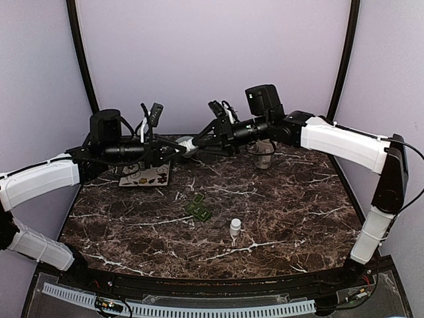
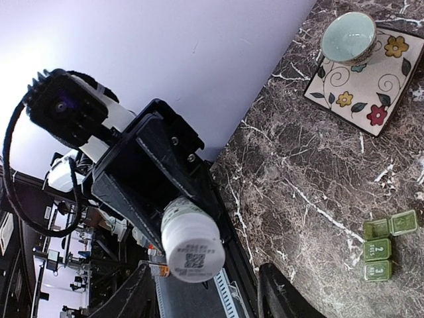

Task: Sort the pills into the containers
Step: Unscrew the lid of the pill bottle.

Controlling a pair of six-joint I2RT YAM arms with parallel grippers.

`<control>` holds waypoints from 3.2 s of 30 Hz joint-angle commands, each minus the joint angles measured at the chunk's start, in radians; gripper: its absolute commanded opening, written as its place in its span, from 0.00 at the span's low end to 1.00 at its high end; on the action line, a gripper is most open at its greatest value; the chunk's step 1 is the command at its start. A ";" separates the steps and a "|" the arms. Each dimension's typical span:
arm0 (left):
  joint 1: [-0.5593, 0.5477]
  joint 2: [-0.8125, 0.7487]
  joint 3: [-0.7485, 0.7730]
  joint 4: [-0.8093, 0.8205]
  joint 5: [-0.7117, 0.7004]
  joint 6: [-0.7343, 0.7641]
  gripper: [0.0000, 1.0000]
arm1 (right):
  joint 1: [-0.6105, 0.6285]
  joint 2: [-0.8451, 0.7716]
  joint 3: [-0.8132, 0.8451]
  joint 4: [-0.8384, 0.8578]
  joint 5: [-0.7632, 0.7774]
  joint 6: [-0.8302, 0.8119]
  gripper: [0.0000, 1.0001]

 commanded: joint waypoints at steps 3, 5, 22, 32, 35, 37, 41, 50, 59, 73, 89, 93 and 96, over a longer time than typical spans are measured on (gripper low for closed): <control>-0.011 -0.003 0.041 -0.027 0.006 0.031 0.00 | -0.003 0.038 0.045 0.053 -0.027 0.012 0.52; -0.014 -0.001 0.044 -0.030 0.006 0.033 0.00 | -0.003 0.046 0.054 0.055 -0.032 0.015 0.52; -0.024 0.018 0.066 -0.024 -0.014 0.042 0.00 | -0.003 0.056 0.059 0.062 -0.070 0.029 0.35; -0.025 0.029 0.070 -0.023 -0.006 0.035 0.00 | -0.001 0.044 0.053 0.067 -0.075 0.021 0.14; -0.025 0.031 0.069 -0.016 0.007 0.024 0.00 | -0.002 0.040 0.047 0.066 -0.077 0.006 0.05; -0.026 0.036 0.072 -0.010 0.017 0.008 0.00 | -0.002 0.036 0.045 0.061 -0.082 -0.013 0.00; -0.025 0.054 0.090 -0.002 0.088 -0.029 0.00 | 0.000 0.023 0.039 0.051 -0.090 -0.080 0.00; -0.008 0.120 0.129 0.113 0.300 -0.249 0.00 | -0.001 -0.051 -0.012 0.040 -0.064 -0.303 0.00; -0.001 0.187 0.124 0.389 0.477 -0.539 0.00 | 0.005 -0.128 -0.050 -0.014 0.021 -0.510 0.00; -0.001 0.269 0.112 0.740 0.592 -0.879 0.00 | 0.039 -0.220 -0.135 0.006 0.180 -0.655 0.00; 0.000 0.322 0.115 0.900 0.627 -1.003 0.00 | 0.050 -0.215 -0.145 0.028 0.173 -0.659 0.32; -0.001 0.321 0.110 0.879 0.630 -0.983 0.00 | 0.051 -0.217 -0.145 0.038 0.160 -0.646 0.47; -0.001 0.313 0.110 0.843 0.627 -0.950 0.00 | 0.048 -0.220 -0.145 0.042 0.151 -0.636 0.52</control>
